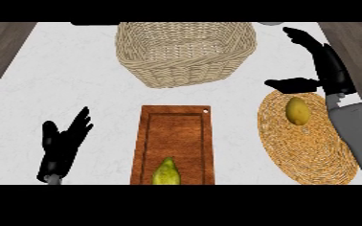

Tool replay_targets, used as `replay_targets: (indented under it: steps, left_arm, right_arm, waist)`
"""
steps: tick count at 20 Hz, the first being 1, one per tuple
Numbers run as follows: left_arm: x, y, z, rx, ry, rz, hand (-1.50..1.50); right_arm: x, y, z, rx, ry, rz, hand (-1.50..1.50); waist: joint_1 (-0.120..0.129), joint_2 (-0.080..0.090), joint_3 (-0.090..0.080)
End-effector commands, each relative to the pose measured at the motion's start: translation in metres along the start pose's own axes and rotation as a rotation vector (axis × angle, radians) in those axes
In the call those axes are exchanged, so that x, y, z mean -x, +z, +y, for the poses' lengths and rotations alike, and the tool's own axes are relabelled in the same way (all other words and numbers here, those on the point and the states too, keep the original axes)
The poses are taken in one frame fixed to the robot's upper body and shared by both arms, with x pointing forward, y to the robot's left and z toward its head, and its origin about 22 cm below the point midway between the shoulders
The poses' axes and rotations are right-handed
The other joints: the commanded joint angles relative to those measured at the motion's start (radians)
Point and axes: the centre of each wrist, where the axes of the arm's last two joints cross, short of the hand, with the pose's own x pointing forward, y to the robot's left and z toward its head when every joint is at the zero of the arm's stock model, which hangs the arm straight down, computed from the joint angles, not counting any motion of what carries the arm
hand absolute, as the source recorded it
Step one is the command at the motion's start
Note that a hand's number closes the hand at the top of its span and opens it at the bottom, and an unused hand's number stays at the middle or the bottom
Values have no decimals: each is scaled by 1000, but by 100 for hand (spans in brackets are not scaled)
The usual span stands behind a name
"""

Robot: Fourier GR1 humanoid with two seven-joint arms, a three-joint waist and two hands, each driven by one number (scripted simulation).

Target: Pick the lemon from the placemat and place it in the basket

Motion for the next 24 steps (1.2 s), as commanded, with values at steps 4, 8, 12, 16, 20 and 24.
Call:
replay_targets:
  steps: [4,8,12,16,20,24]
  left_arm:
    - [17,8,-3,-8,13,133,0]
    - [27,17,5,-25,4,142,0]
    - [16,19,10,-19,15,106,0]
    - [23,16,14,-19,14,126,0]
    - [26,26,3,-20,18,115,0]
    - [27,19,-16,-2,22,138,0]
  right_arm:
    - [-57,-16,-100,-22,443,166,-150]
    - [-96,-6,-145,-161,532,202,-150]
    - [-122,-3,-168,-349,564,306,-150]
    - [-138,8,-188,-461,612,354,-150]
    - [-134,16,-186,-503,626,403,-150]
    - [-124,26,-197,-503,610,397,-150]
  waist:
    - [-20,-1,-8]
    - [-21,-1,-6]
    - [-6,1,-6]
    - [-15,5,-5]
    - [-3,8,-3]
    - [-8,11,-2]
